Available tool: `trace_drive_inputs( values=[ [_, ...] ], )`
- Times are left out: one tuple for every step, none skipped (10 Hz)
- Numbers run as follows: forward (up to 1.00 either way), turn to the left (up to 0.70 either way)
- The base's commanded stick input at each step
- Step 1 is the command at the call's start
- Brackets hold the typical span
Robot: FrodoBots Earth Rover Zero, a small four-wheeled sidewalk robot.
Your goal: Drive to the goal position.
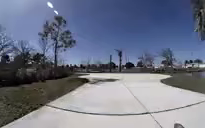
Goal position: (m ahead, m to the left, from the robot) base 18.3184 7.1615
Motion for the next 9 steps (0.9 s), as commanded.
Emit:
trace_drive_inputs(
  values=[
    [1.00, -0.16],
    [1.00, -0.07],
    [1.00, 0.00],
    [1.00, 0.00],
    [1.00, 0.00],
    [1.00, 0.00],
    [1.00, 0.00],
    [1.00, 0.00],
    [1.00, 0.00]
  ],
)
